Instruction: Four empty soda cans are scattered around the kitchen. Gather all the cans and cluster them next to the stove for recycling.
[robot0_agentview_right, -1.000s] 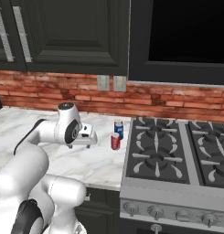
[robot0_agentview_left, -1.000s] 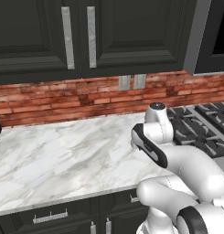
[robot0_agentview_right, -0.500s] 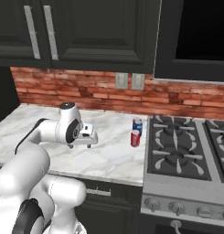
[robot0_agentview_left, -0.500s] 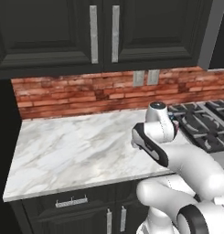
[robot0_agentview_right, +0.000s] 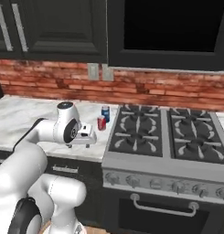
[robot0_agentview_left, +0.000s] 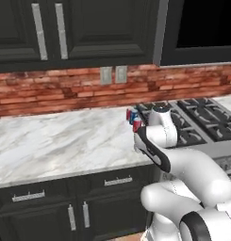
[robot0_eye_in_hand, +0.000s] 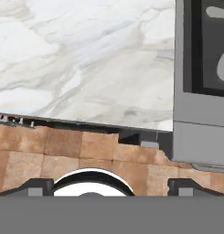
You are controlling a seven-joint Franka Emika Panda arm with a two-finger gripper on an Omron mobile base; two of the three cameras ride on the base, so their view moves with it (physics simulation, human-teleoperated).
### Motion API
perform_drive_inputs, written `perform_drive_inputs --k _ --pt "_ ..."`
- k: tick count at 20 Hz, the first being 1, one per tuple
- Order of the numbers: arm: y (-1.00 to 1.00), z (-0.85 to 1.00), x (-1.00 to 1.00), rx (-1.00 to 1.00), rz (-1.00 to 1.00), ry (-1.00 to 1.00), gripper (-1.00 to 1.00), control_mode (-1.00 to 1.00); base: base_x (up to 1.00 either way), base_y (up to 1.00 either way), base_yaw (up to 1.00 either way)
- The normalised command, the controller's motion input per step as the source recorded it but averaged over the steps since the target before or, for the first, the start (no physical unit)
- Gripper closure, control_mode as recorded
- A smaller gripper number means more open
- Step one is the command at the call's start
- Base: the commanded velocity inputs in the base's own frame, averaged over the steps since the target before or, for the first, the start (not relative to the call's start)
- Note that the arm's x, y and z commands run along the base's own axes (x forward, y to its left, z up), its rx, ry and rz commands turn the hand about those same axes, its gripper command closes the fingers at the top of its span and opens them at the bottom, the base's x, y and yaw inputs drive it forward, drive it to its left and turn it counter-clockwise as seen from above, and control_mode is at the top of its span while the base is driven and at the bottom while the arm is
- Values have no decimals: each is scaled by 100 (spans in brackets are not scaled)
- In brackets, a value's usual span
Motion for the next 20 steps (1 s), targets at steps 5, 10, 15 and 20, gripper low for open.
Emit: perform_drive_inputs --k 5,10,15,20 --pt "0 0 0 0 0 0 -100 100 -24 -100 -32" --pt "0 0 0 0 0 0 -100 100 0 -91 -58" --pt "0 0 0 0 0 0 -100 100 0 -27 -81" --pt "0 0 0 0 0 0 -100 100 0 0 -93"
